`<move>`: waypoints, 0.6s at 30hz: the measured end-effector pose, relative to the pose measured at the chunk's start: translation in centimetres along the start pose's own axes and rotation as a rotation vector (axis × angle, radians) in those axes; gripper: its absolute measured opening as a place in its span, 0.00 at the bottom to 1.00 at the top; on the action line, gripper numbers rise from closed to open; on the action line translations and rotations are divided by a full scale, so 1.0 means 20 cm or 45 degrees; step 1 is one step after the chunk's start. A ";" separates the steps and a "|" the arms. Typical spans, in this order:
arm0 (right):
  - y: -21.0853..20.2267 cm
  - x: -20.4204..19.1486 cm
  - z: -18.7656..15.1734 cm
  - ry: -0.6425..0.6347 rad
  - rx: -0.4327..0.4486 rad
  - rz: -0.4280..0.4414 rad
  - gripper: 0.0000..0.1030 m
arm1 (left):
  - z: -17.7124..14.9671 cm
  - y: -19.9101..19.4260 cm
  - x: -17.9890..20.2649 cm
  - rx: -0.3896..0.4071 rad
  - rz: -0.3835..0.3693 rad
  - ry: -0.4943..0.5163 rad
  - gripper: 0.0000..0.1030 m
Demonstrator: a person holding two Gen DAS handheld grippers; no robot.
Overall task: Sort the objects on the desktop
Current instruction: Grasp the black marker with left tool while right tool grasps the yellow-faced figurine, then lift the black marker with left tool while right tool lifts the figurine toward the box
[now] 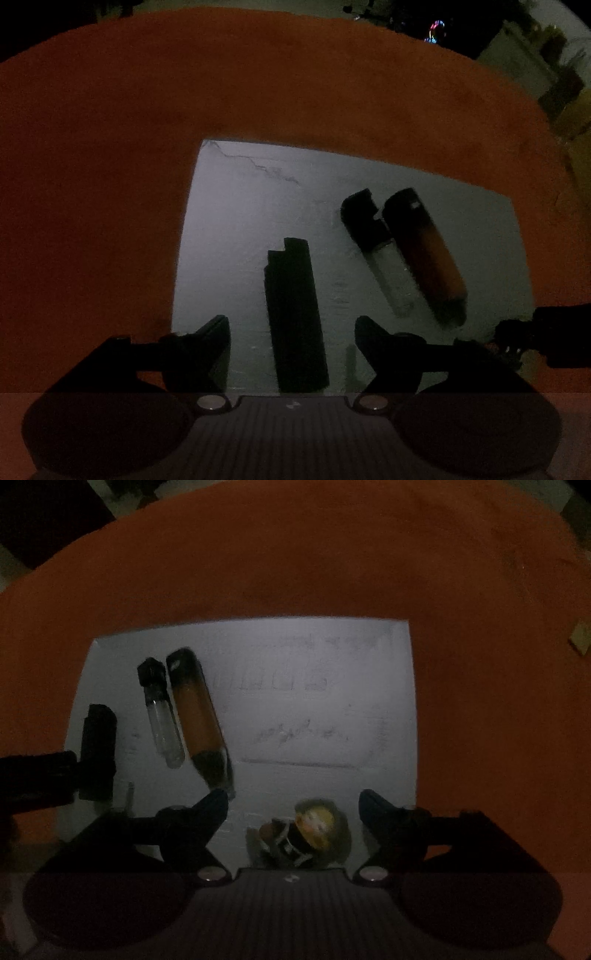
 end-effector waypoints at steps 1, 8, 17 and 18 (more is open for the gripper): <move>0.02 -0.01 0.00 -0.006 -0.020 -0.015 0.78 | -0.01 0.00 0.01 0.022 0.013 0.007 0.70; 0.08 -0.08 -0.03 -0.072 -0.049 -0.053 0.78 | -0.02 0.04 0.04 0.087 0.075 0.014 0.51; 0.13 -0.12 -0.10 -0.202 -0.047 -0.128 0.64 | -0.05 -0.01 0.02 0.124 0.036 0.082 0.22; 0.13 -0.11 -0.10 -0.193 -0.034 -0.117 0.63 | -0.05 -0.01 0.01 0.131 0.026 0.074 0.22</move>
Point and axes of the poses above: each gripper's, at about its wrist camera, not at the fingertips, and y roughly the way its jaws point, x to its right, z to its top, the point moved 1 cm from there along y, roughly the way its jaws point, and after that the axes turned 8 degrees about -y, right-handed, at the moved point
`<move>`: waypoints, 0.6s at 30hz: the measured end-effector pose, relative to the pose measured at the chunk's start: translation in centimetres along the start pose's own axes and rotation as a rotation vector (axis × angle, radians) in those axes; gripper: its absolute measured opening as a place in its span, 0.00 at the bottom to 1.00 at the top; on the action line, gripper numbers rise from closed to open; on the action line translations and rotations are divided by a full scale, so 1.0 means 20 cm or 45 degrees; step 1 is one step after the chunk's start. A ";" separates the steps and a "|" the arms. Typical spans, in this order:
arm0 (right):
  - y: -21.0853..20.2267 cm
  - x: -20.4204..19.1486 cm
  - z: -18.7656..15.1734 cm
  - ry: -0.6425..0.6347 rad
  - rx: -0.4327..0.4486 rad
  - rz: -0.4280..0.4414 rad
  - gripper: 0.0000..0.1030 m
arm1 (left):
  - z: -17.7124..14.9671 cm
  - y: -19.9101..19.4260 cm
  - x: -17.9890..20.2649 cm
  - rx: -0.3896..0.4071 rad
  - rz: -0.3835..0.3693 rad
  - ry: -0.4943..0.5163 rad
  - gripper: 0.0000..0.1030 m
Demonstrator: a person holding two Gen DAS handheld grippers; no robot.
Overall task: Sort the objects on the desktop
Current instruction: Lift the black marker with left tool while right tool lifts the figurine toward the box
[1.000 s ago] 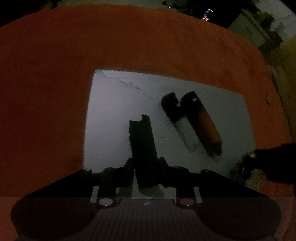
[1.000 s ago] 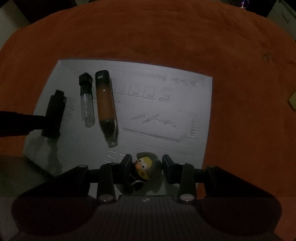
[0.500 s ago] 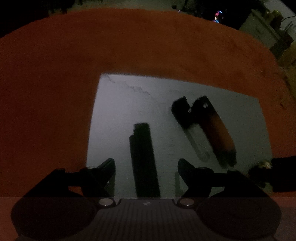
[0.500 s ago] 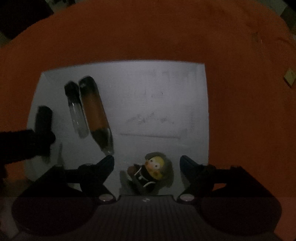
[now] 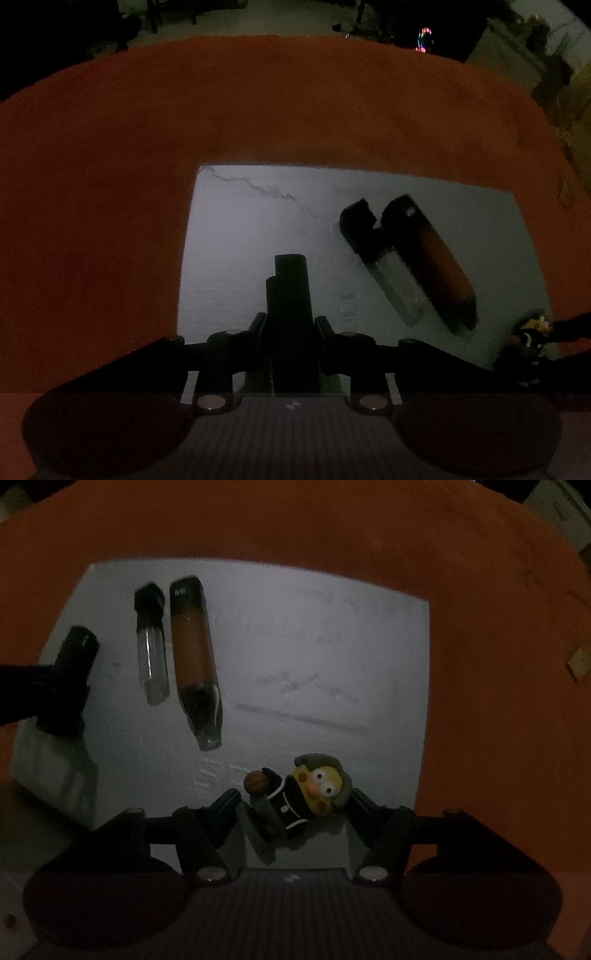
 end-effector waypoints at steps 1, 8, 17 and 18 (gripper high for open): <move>0.00 0.01 0.00 0.006 0.010 0.013 0.63 | 0.00 -0.01 0.00 0.004 -0.006 -0.003 0.21; -0.07 0.05 -0.01 0.040 0.080 0.054 0.63 | 0.03 -0.07 -0.02 0.030 -0.060 -0.019 0.21; -0.21 0.11 -0.02 0.082 0.152 0.076 0.63 | 0.04 -0.15 -0.04 0.000 -0.115 -0.060 0.21; -0.23 0.11 -0.02 0.081 0.160 0.081 0.63 | 0.03 -0.16 -0.04 0.002 -0.125 -0.059 0.21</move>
Point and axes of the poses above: each gripper's, at about its wrist camera, not at the fingertips, and y roughly the way its jaws point, x to its right, z to its top, the point moved 1 cm from there along y, roughly the way its jaws point, and after that the axes turned 8 degrees about -y, right-handed, at the moved point
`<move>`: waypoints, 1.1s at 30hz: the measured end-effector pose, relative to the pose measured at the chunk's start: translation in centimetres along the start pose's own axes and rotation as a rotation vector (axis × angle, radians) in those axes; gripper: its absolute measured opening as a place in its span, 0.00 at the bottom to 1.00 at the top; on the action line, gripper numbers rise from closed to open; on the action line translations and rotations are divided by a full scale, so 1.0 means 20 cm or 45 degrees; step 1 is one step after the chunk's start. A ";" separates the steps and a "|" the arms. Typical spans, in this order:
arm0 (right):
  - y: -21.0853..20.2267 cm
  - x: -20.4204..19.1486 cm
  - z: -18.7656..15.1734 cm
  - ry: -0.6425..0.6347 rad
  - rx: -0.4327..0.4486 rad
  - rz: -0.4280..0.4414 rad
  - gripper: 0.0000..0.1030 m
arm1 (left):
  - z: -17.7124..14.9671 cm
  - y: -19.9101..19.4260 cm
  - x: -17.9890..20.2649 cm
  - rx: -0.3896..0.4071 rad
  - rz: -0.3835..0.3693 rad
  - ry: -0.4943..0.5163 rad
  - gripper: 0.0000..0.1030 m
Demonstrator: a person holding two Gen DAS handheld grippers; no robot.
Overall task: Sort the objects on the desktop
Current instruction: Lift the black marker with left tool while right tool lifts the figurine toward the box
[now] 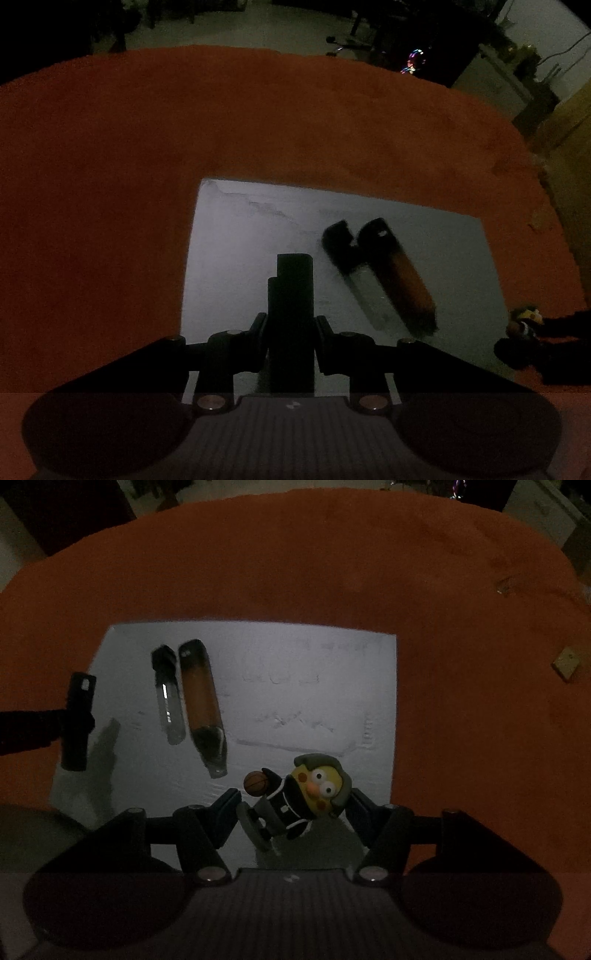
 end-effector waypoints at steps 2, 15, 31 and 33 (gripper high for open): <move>-0.05 0.00 0.00 -0.008 0.021 0.000 0.63 | -0.01 -0.06 0.00 0.036 -0.017 0.009 0.21; -0.42 -0.11 -0.08 -0.091 0.158 0.073 0.63 | -0.15 -0.49 0.08 0.085 -0.226 0.075 0.21; -0.65 -0.42 -0.46 -0.296 0.144 0.208 0.63 | -0.62 -0.82 0.05 -0.004 -0.345 0.207 0.21; -0.64 -0.45 -0.51 -0.316 0.123 0.220 0.63 | -0.67 -0.82 0.05 -0.028 -0.345 0.233 0.21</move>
Point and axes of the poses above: each gripper's, at about its wrist camera, not at the fingertips, and y roughly the way its jaws point, x to its right, z to its top, the point moved 1 cm from there along y, roughly the way its jaws point, and after that the axes turned 8 degrees about -y, right-handed, at the moved point
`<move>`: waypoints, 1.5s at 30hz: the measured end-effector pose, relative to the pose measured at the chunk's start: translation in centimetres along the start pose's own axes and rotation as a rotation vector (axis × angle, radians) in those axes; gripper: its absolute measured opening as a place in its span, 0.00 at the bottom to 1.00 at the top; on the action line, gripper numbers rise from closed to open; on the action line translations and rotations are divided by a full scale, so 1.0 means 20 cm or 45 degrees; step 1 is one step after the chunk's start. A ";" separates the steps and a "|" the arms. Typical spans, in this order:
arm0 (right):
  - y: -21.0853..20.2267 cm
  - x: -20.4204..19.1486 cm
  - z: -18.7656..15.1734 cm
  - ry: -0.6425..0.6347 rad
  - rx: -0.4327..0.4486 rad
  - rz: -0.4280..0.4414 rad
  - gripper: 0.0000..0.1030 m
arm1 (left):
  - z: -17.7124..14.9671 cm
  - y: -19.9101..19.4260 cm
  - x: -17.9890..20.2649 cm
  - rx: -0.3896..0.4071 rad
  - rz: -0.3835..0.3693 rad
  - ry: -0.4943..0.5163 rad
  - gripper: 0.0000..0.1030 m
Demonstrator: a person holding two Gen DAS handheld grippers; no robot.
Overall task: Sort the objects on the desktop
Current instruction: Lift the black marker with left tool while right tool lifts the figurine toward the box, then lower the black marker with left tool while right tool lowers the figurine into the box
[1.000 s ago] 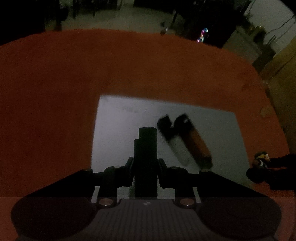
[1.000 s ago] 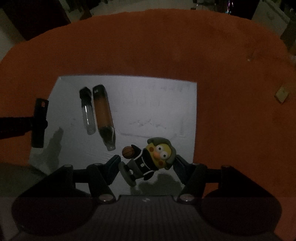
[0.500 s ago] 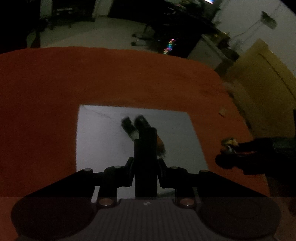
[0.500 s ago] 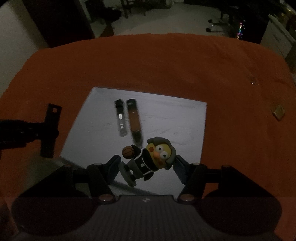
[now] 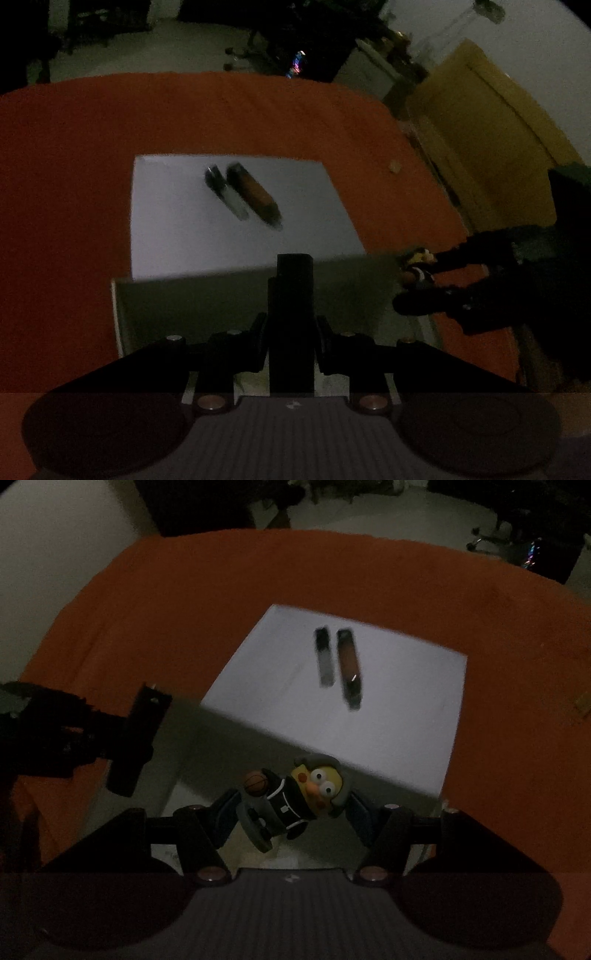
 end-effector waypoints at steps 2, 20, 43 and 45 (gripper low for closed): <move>0.01 -0.03 -0.04 -0.013 -0.019 0.012 0.63 | -0.05 0.01 0.01 -0.027 -0.004 0.026 0.21; 0.18 -0.27 -0.31 -0.210 -0.203 0.038 0.63 | -0.37 0.18 0.01 -0.204 0.076 0.071 0.21; 0.48 -0.33 -0.54 -0.307 -0.380 0.015 0.63 | -0.48 0.37 -0.02 -0.264 0.161 0.122 0.21; 0.49 -0.32 -0.54 -0.296 -0.380 0.017 0.63 | -0.48 0.37 -0.01 -0.264 0.165 0.128 0.21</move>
Point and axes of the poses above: each gripper's, at about its wrist camera, not at the fingertips, and y roughly the way its jaws point, x to its right, z to its top, the point moved 1 cm from there along y, roughly the way its jaws point, and after that the axes turned 8 degrees about -y, right-handed, at the moved point
